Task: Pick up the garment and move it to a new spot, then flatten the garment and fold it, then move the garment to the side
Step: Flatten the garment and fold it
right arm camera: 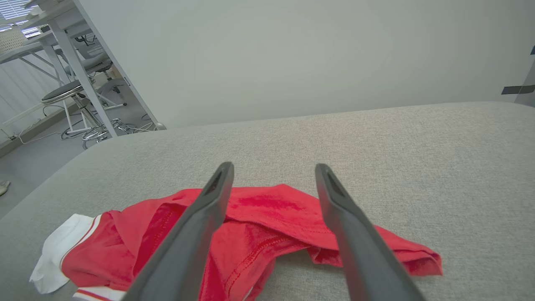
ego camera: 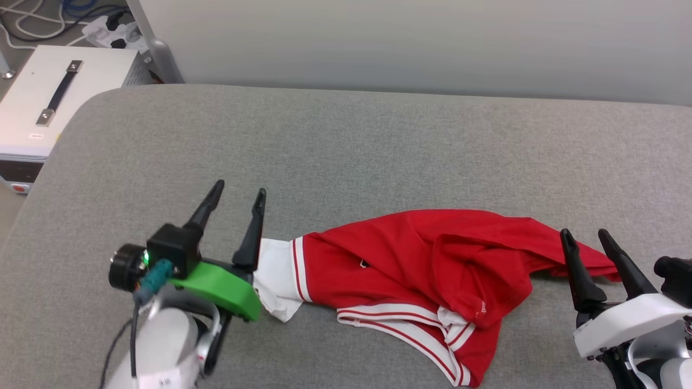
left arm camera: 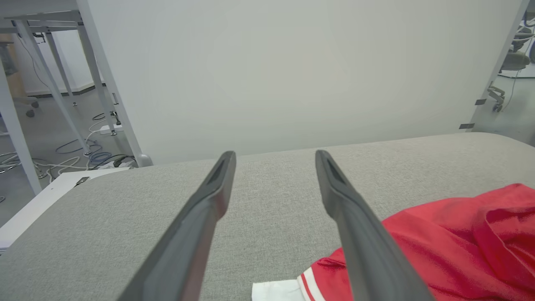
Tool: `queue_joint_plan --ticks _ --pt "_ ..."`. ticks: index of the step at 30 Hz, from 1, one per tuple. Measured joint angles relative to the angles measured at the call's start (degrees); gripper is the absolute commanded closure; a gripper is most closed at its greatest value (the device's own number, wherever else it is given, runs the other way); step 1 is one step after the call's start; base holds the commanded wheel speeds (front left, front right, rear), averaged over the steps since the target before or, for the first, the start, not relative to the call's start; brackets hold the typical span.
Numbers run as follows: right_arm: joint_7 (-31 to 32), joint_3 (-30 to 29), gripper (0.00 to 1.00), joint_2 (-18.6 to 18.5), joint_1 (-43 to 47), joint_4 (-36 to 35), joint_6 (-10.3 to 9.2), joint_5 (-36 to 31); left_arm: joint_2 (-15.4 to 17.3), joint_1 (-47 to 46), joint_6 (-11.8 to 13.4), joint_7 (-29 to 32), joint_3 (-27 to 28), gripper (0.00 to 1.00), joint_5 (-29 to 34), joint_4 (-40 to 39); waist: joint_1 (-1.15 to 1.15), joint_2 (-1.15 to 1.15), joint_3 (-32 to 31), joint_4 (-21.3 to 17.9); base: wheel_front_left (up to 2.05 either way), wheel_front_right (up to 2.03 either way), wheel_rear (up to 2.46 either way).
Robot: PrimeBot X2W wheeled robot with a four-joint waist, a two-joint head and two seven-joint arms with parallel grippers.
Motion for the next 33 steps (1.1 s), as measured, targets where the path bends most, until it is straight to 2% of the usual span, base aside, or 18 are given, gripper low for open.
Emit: queue_joint_plan --ticks 5,9,14,17,23,26,29,33 --pt "0.0 -0.9 0.00 0.3 1.0 -0.3 0.00 0.0 -4.4 7.2 0.5 0.0 2.2 0.00 2.3 -7.3 0.00 0.00 -1.0 0.5 0.00 0.00 0.00" --pt "0.0 -1.2 0.00 0.5 1.7 -0.3 0.00 0.0 -6.4 10.8 -0.4 0.0 2.6 0.00 3.9 -7.3 0.00 0.00 -1.2 0.6 0.00 0.00 0.00" --pt "2.2 -1.6 0.00 -0.2 1.8 -0.8 0.00 -0.7 -7.6 10.7 -1.8 0.0 4.3 0.00 5.5 -7.7 0.00 0.00 -0.8 0.7 0.00 0.00 0.00" --pt "7.9 -1.5 0.00 -2.3 1.7 -1.3 0.00 -1.1 -8.0 10.6 -2.6 0.0 4.8 0.00 6.2 -7.7 0.00 0.00 -0.1 0.9 0.00 0.00 0.00" --pt "28.1 -2.1 0.00 -7.0 -2.8 -1.9 0.00 -1.5 -9.9 10.1 -4.0 0.0 5.6 0.00 7.2 -7.6 0.00 0.00 1.8 1.7 0.00 0.00 0.00" --pt "37.4 -4.5 0.00 -7.1 -5.7 -1.2 0.00 -2.3 -10.8 9.7 -4.6 0.0 5.7 0.00 7.5 -7.0 0.00 0.00 2.7 2.6 0.00 0.00 0.00" --pt "43.9 -5.5 0.00 -6.9 -8.4 -0.3 0.00 -3.8 -11.4 9.1 -4.9 0.0 5.8 0.00 8.0 -6.7 0.00 0.00 3.6 3.8 0.00 0.00 0.00" --pt "47.9 -5.4 0.00 -7.1 -11.4 1.5 0.00 -5.0 -12.0 8.5 -5.4 0.0 5.9 0.00 8.2 -6.4 0.00 0.00 5.0 5.5 0.00 0.00 0.00"
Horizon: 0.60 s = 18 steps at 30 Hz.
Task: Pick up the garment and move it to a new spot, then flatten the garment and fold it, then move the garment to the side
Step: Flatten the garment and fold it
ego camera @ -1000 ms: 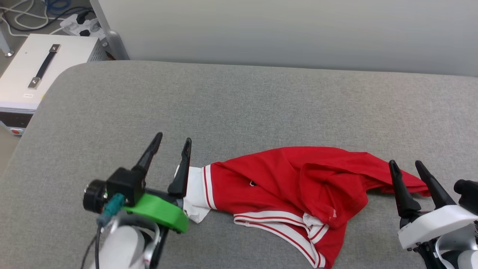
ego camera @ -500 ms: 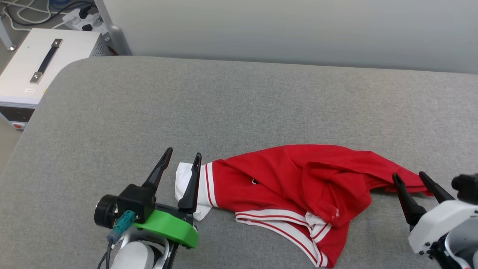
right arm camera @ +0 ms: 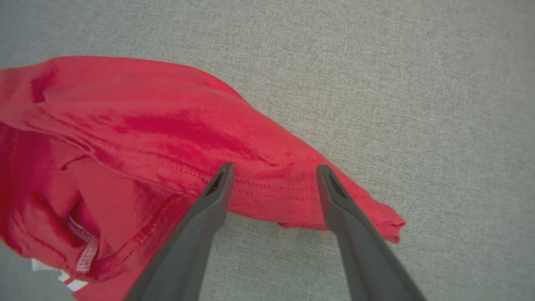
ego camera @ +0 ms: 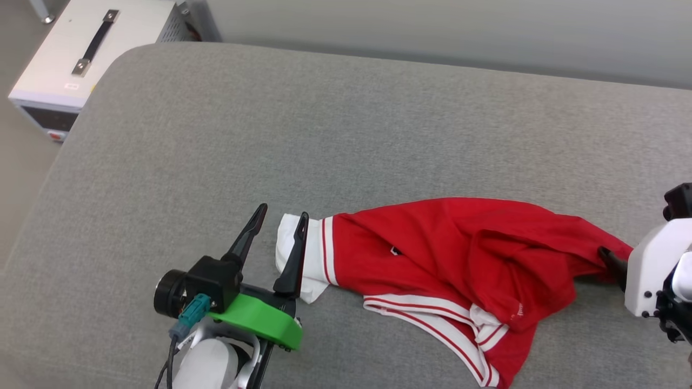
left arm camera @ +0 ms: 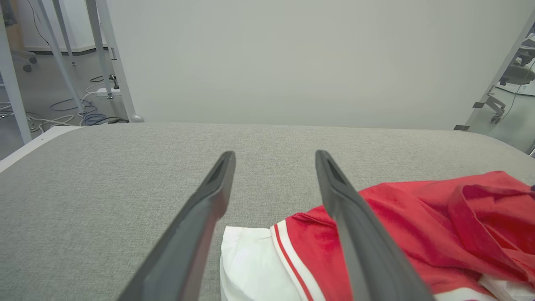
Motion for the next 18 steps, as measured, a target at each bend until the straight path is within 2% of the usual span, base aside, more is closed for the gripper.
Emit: queue_joint_plan --ticks 10,11,12,18 --pt "-1.5 0.2 0.00 0.1 -1.5 9.0 0.00 -1.9 -1.1 -1.1 -0.3 0.0 0.2 0.00 0.4 0.1 0.00 0.00 3.3 3.8 0.00 0.00 0.00" --pt "-1.8 0.3 0.52 0.0 -1.6 9.5 0.00 -2.0 -1.1 -1.2 -0.3 0.0 0.2 0.00 0.4 0.1 0.00 0.00 3.5 4.0 0.00 0.00 0.00" --pt "-2.3 0.5 1.00 -0.3 -1.9 9.9 0.00 -2.0 -1.2 -1.3 -0.3 0.0 0.2 0.00 0.4 0.2 0.00 0.00 3.8 4.2 0.00 0.00 0.00" --pt "-9.0 0.9 1.00 -1.5 -3.0 10.0 0.00 -0.8 -1.6 -1.6 -0.6 0.0 0.2 0.00 0.4 0.9 0.00 0.00 4.1 4.7 0.00 0.00 0.00"
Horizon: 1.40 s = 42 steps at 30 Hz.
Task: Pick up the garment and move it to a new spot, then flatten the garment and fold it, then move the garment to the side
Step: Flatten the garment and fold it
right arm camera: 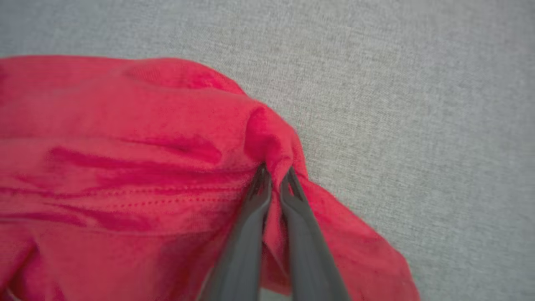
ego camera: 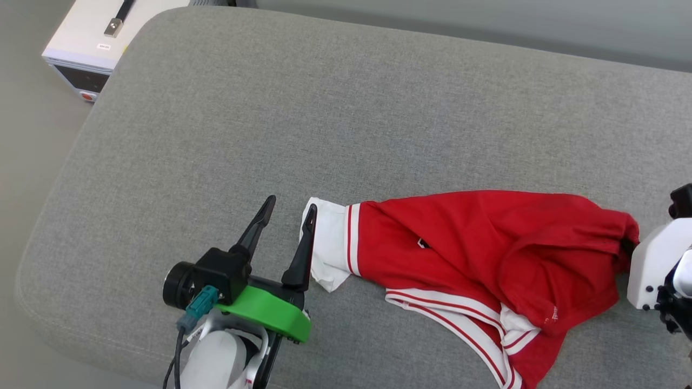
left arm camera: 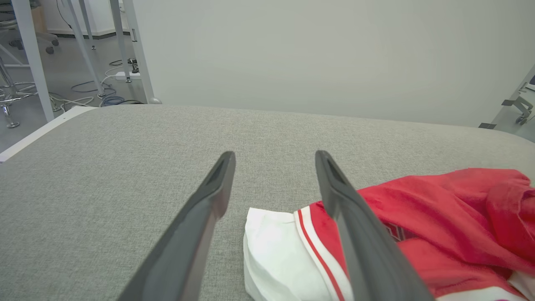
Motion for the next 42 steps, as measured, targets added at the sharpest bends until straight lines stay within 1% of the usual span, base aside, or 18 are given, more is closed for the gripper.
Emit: queue_joint_plan --ticks 4,11,14,17,21,24,26,31,34,35,36,37,40,42 --pt "-1.9 0.4 1.00 -0.9 -0.1 -4.7 0.00 2.0 -0.3 0.0 0.0 0.0 0.0 0.00 0.3 0.6 0.00 0.00 -1.1 -0.5 0.00 0.00 0.00" --pt "-0.3 -1.3 1.00 -3.5 -0.6 -15.8 0.01 4.4 -0.4 0.0 0.0 0.0 -1.0 0.00 0.3 0.8 0.00 0.00 -3.3 -0.8 0.00 0.00 0.00" --pt "1.6 -1.8 1.00 -3.5 -3.6 -17.9 0.00 4.7 -0.5 0.0 0.0 0.0 -1.8 0.00 0.1 0.7 0.00 0.00 -3.2 -0.1 0.00 0.00 0.00" --pt "4.0 -1.4 1.00 -3.5 -8.6 -17.5 0.01 3.1 -0.5 0.0 0.0 0.0 -2.3 0.00 -0.1 0.7 0.00 0.00 -2.5 0.7 0.00 0.00 0.00" --pt "6.2 0.1 1.00 -2.9 -17.5 -12.2 0.01 0.5 -0.5 -0.3 0.0 0.0 -2.9 0.00 -0.4 0.7 0.00 0.00 -0.9 2.1 0.00 0.00 0.00" --pt "6.6 2.0 1.00 -2.6 -24.1 -5.5 0.01 -2.0 -0.6 -1.3 0.0 0.0 -3.5 0.00 -0.5 0.7 0.00 0.00 0.4 3.4 0.00 0.00 0.00" --pt "6.3 3.3 1.00 -2.4 -28.2 0.3 0.00 -4.1 -0.7 -1.8 0.0 0.0 -4.1 0.00 -0.7 0.7 0.00 0.00 1.3 4.4 0.00 0.00 0.00" --pt "2.9 6.4 1.00 -2.4 -34.6 13.9 0.01 -9.2 -1.0 -2.7 0.0 0.0 -5.1 0.00 -1.2 0.8 0.00 0.00 3.2 6.9 0.00 0.00 0.00" --pt "-1.1 7.8 1.00 -2.1 -37.0 20.8 0.01 -11.5 -1.0 -3.0 0.0 0.0 -5.5 0.00 -1.7 0.9 0.00 0.00 4.4 8.1 0.00 0.00 0.00" --pt "-3.0 8.1 0.89 -2.0 -37.9 23.1 0.01 -12.3 -1.1 -3.1 0.0 0.0 -5.6 0.00 -1.7 0.9 0.00 0.00 4.9 8.4 0.00 0.00 0.00" --pt "-4.8 7.6 0.33 -1.8 -38.9 25.4 0.01 -13.0 -1.1 -3.3 0.0 0.0 -5.7 0.00 -1.7 1.0 0.00 0.00 5.3 8.7 0.00 0.00 0.00" --pt "-6.6 6.5 0.00 -1.4 -39.7 27.8 0.01 -13.9 -1.1 -3.6 0.0 0.0 -5.8 0.00 -1.7 1.0 0.01 0.00 5.6 9.1 0.00 0.00 0.00" --pt "-10.5 5.4 0.00 -1.1 -41.3 33.4 0.01 -16.0 -1.3 -4.1 0.0 0.0 -5.9 0.00 -2.1 1.3 0.00 0.00 6.2 9.9 0.00 0.00 0.00" --pt "-13.1 5.5 0.00 -0.5 -42.0 35.8 0.01 -16.4 -1.3 -4.2 0.0 0.0 -5.6 0.00 -2.1 1.4 0.01 0.00 6.3 10.1 0.00 0.00 0.00"
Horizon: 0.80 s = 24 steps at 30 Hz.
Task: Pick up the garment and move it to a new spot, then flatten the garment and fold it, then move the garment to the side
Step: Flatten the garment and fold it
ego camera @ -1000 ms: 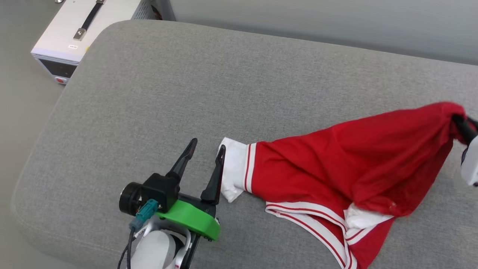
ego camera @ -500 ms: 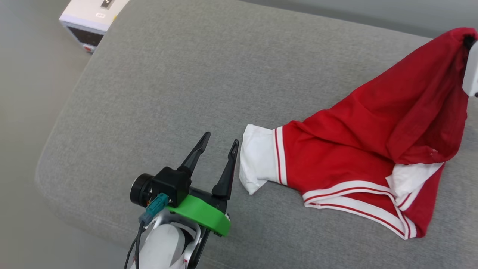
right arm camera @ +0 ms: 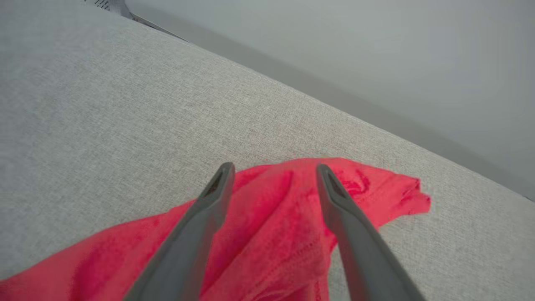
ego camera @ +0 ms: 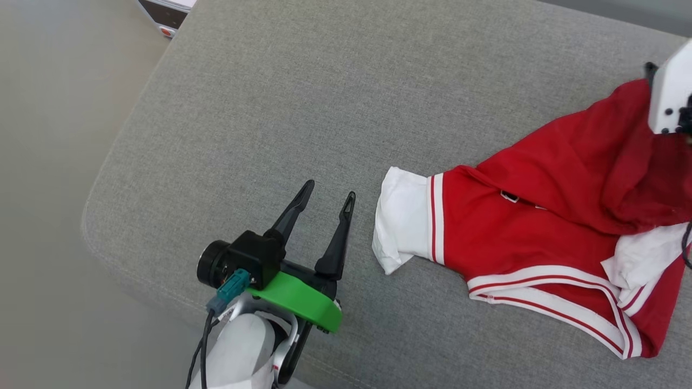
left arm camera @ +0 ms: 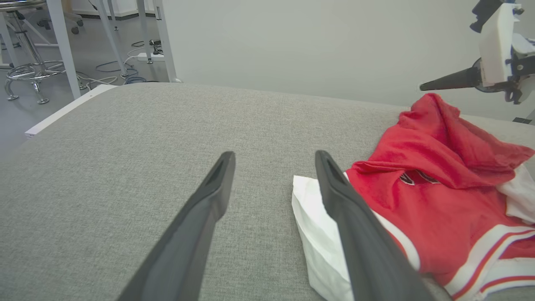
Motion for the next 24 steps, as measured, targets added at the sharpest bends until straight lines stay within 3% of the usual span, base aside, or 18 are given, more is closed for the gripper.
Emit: queue_joint_plan --ticks 4,10,18,24 --pt "-5.6 2.0 0.00 1.4 -1.5 2.9 0.00 1.4 -0.1 0.0 0.0 0.0 0.5 0.00 0.0 0.4 0.00 0.00 -0.7 -0.4 0.00 0.00 0.00" --pt "-15.4 6.3 0.00 1.5 -1.6 2.4 0.00 8.6 0.0 0.2 0.0 0.0 1.6 0.00 0.2 0.8 0.00 0.00 -3.5 -2.2 0.00 0.00 0.00" --pt "-26.2 11.9 0.00 -0.3 9.3 -8.6 0.00 18.2 1.0 2.0 0.0 0.0 4.2 0.00 0.0 1.0 -0.01 0.00 -8.2 -7.1 0.00 0.00 0.00" --pt "-31.1 9.4 0.00 -0.4 22.0 -19.4 0.00 21.3 1.2 4.4 0.0 0.0 6.7 0.00 -0.5 1.1 -0.01 0.00 -11.2 -11.1 0.00 0.00 0.00"
